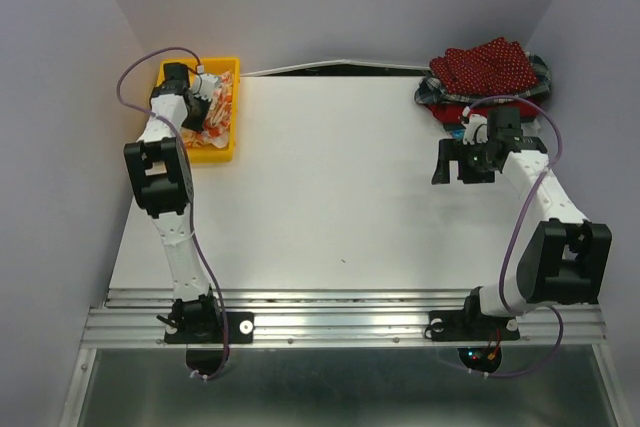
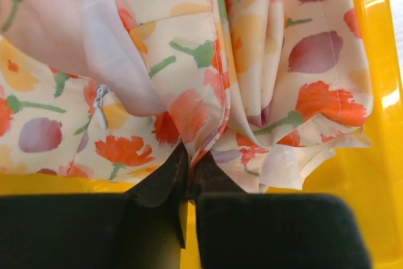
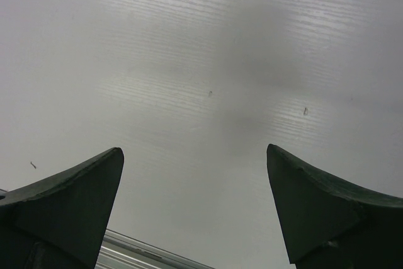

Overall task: Fold and stack the skirts
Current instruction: Grab the skirt from the pile, then move the skirt to the center of the board

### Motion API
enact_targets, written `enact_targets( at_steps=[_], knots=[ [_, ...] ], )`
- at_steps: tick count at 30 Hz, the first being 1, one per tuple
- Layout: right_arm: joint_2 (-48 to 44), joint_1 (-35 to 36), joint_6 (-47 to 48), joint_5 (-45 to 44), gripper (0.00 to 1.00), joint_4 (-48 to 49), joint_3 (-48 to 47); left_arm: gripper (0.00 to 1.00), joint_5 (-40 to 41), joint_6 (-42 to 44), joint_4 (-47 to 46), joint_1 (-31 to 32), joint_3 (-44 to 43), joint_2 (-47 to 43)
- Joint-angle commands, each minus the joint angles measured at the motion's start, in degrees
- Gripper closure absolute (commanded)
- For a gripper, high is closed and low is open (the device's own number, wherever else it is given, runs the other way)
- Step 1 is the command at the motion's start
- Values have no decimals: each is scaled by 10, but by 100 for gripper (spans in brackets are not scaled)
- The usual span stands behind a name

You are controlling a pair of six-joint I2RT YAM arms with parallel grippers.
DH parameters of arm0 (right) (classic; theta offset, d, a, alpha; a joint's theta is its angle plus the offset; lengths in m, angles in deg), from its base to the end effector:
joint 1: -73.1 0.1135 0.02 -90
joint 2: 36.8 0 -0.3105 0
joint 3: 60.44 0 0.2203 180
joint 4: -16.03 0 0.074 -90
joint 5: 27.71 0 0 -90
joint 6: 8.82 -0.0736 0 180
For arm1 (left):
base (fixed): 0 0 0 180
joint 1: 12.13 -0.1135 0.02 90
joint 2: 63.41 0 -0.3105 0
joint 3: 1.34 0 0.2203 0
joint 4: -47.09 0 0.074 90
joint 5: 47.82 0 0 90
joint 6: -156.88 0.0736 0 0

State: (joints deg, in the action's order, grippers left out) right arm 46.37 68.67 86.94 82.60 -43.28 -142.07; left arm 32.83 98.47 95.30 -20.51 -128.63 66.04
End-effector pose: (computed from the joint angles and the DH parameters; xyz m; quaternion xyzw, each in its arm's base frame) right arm 0.2741 0.0044 0.2910 -0.0554 0.9521 0.1480 0.2619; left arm 0.5270 0.0656 0.2320 0.2157 0.9129 0.0434 0.3437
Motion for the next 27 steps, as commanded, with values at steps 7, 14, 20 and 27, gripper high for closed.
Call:
enact_targets(
  at_steps=[7, 14, 20, 27],
  knots=[
    [-22, -1, -13, 15, 0, 1, -32, 100, -92, -7, -13, -3, -163, -189],
    [-34, -1, -27, 30, 0, 6, -46, 100, -214, -6, 6, 38, -147, -348],
    [-38, -1, -24, 69, 0, -2, -51, 100, -278, -35, -8, 128, 16, -472],
    [-37, -1, 13, 148, 0, -34, -49, 99, -295, -86, -52, 247, 252, -537]
  ],
)
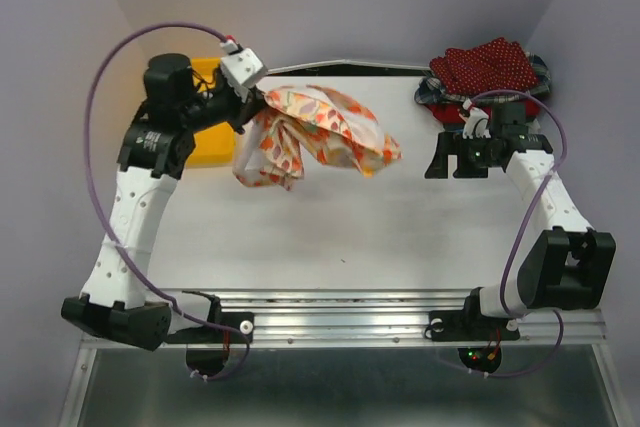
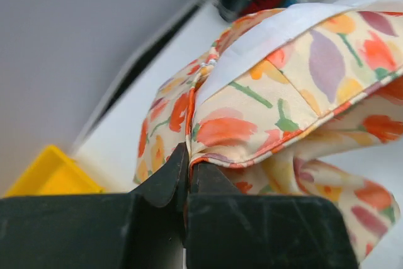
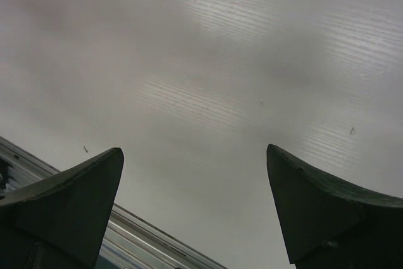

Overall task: Fold and stack the skirts
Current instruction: Move the skirt to the center of the board

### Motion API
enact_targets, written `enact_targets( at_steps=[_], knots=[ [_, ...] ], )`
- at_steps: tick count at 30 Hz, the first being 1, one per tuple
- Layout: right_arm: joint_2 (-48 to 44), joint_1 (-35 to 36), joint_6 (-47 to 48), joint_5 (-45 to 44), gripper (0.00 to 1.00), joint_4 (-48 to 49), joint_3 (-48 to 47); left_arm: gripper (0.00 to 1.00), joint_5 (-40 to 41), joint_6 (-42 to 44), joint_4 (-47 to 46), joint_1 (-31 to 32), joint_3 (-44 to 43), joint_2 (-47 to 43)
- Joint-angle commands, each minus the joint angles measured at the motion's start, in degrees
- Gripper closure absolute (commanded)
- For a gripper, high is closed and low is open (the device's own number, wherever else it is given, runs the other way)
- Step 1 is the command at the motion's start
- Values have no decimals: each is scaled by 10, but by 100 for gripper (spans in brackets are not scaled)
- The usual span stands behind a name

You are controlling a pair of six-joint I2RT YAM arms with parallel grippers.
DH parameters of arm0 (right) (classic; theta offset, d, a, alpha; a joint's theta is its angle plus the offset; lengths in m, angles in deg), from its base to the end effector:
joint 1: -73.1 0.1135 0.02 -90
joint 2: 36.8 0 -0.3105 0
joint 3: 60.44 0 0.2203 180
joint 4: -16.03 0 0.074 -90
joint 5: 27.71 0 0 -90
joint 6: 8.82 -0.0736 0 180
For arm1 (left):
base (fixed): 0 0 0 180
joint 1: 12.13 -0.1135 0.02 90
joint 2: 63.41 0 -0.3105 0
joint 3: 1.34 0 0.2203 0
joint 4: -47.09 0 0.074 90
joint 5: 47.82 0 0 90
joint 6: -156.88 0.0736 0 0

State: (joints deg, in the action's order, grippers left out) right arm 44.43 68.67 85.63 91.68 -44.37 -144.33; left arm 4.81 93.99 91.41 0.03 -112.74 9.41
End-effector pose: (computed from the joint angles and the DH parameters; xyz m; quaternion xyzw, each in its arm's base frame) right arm 0.2684 0.0154 0.3138 -0.0706 0.9292 0.2222 0.2868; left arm 0.2177 -0.0926 0.5343 0.4385 0.5895 -0.1529 0.6610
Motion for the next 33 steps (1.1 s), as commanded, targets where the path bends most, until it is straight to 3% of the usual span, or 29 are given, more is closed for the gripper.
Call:
enact_targets(
  at_steps=[1, 4, 9, 15, 22, 29, 33],
  knots=[
    [-18, -1, 33, 63, 0, -26, -22, 76, -17, -49, -19, 53, 117, 29],
    [-14, -1, 50, 61, 0, -32, -7, 46, -12, -64, -32, 102, 206, 48],
    [-6, -1, 100, 41, 0, -64, 11, 43, -22, -68, -54, 113, 271, 73],
    [1, 13, 171, 98, 2, -148, 25, 43, 19, 14, -1, 113, 247, 85],
    [39, 67, 168, 68, 4, -163, 9, 43, 64, 95, 20, 116, 217, 126],
    [74, 67, 167, 54, 4, -138, 17, 38, 113, 193, -43, 210, 215, 152],
    [87, 67, 195, 37, 4, -174, 8, 37, 114, 262, -8, 261, 156, 223]
  ],
)
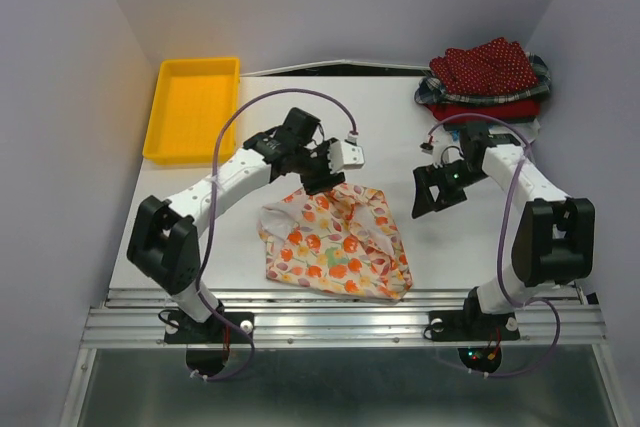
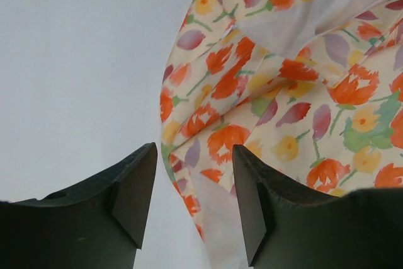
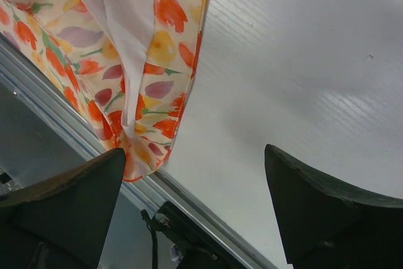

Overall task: Fold and stack the skirts
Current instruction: Flatten the skirt out

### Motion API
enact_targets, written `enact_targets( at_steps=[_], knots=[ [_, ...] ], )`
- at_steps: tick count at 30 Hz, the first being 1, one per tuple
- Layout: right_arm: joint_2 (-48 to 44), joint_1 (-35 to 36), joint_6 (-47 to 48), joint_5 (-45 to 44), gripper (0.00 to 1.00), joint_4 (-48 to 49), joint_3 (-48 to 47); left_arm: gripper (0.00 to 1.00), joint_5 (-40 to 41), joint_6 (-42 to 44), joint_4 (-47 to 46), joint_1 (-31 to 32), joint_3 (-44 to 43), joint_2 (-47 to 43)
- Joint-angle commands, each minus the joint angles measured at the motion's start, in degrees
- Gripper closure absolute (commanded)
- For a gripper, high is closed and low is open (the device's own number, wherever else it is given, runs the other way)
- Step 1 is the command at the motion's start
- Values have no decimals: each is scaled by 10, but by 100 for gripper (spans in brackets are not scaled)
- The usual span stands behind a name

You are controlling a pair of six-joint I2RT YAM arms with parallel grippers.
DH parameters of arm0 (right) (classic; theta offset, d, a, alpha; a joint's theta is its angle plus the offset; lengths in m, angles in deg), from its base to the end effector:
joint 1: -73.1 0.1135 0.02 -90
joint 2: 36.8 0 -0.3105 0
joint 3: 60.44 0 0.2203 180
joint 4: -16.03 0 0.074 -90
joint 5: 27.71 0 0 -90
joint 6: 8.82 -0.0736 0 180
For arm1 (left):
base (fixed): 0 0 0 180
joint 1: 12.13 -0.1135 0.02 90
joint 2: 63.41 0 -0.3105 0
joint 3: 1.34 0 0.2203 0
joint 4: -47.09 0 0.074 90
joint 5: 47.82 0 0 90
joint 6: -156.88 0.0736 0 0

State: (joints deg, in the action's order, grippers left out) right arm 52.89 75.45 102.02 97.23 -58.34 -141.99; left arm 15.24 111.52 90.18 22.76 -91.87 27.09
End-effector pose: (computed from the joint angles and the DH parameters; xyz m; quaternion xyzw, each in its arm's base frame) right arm 0.2520 0.0525 0.2596 -0.2105 0.9285 0.2857 0.1096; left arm 0.2639 -0.2247 0.3288 0.6419 0.6263 -0.1800 0.4041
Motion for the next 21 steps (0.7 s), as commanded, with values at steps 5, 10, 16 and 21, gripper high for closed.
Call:
enact_targets(
  at_steps=[5, 10, 16, 21],
  knots=[
    [-16, -1, 43, -53, 4, -46, -10, 36, 19, 166, 41, 93, -107, 124],
    [-25, -1, 53, -64, 4, -65, -9, 37, 51, 206, 104, 126, -146, 189],
    [-35, -1, 54, -73, 3, -61, -8, 68, 38, 217, 131, 126, -171, 202],
    [-35, -1, 58, -73, 3, -65, -13, 50, 44, 220, 146, 123, -163, 159]
  ],
)
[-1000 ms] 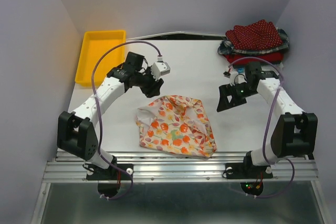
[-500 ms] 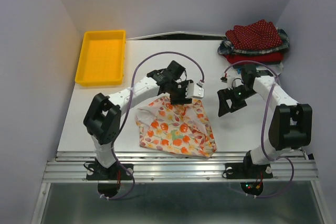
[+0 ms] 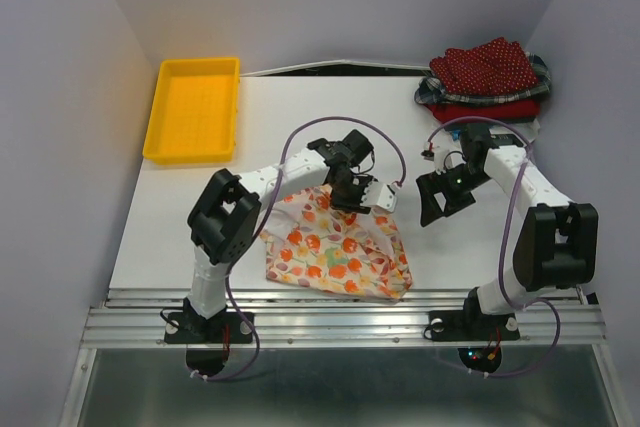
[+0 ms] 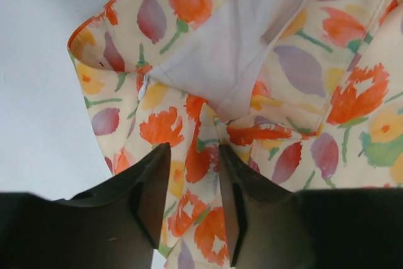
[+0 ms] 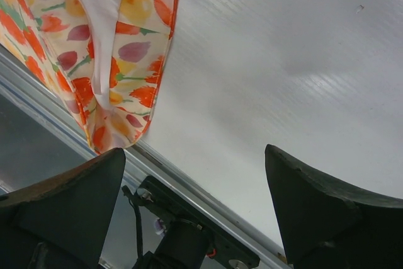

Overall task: Fold and stack the skirts
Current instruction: Flatten the skirt out

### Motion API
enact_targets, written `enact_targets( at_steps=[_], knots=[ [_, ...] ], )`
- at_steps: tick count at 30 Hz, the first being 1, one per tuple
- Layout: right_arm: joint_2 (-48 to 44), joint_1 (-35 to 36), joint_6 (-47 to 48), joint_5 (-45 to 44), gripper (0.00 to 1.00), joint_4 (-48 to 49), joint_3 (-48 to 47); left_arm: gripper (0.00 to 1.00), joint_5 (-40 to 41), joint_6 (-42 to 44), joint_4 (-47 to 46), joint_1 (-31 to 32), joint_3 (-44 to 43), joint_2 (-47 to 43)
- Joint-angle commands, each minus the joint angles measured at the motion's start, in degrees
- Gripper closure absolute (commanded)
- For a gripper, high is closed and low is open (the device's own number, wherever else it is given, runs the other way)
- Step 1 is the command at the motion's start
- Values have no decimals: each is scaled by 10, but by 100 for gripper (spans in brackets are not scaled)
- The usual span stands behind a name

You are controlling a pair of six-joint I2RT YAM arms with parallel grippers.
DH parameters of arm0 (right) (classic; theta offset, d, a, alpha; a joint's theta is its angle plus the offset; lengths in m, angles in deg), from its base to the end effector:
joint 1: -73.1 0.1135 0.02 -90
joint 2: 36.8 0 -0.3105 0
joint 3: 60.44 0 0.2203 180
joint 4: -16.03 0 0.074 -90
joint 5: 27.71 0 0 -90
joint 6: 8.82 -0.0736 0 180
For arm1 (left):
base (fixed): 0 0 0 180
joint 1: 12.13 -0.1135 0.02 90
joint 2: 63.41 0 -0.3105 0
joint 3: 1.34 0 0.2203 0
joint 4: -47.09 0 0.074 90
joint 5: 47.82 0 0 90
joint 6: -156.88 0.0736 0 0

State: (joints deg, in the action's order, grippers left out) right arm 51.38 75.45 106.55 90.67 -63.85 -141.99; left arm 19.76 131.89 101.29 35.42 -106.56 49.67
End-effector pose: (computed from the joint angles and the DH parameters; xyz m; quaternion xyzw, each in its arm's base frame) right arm 0.2358 0.0447 0.2599 -0.2394 0.9390 0.2342 0.0778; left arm 0.2672 -0.3336 0.2435 0.8178 0.4894 -0.1505 0.2627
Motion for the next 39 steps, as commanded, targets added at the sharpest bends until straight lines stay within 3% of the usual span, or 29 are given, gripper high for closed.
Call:
enact_targets(
  at_steps=[1, 9, 22, 25, 26, 28, 29, 30, 35, 39],
  knots=[
    [-20, -1, 14, -8, 3, -9, -13, 48, 1, 17, 38, -4, -13, -75],
    [-17, -1, 27, -11, 2, -11, -11, 42, 21, 29, 74, -3, -2, -107],
    [-27, -1, 49, -16, 0, -38, -14, 39, 22, 38, 73, 3, -61, 7],
    [-24, -1, 49, -22, 0, -38, -15, 51, 5, 25, 76, 3, -89, 15],
    [-23, -1, 50, -24, 0, -38, -15, 68, 0, 19, 83, 1, -101, 16],
    [-25, -1, 49, -25, 0, -33, -16, 83, -11, -8, 99, -8, -133, 2],
    [-27, -1, 45, -27, 0, -31, -15, 95, -19, -24, 96, -23, -148, -25],
    [-29, -1, 43, -29, 0, -26, -13, 100, -21, -45, 82, -31, -156, -42],
    [-20, -1, 9, -18, 0, 23, 2, 100, -45, -211, 18, -99, -176, -158],
    [-11, -1, -25, 26, 2, 66, 4, 100, -60, -248, -10, -113, -103, -269]
  ],
)
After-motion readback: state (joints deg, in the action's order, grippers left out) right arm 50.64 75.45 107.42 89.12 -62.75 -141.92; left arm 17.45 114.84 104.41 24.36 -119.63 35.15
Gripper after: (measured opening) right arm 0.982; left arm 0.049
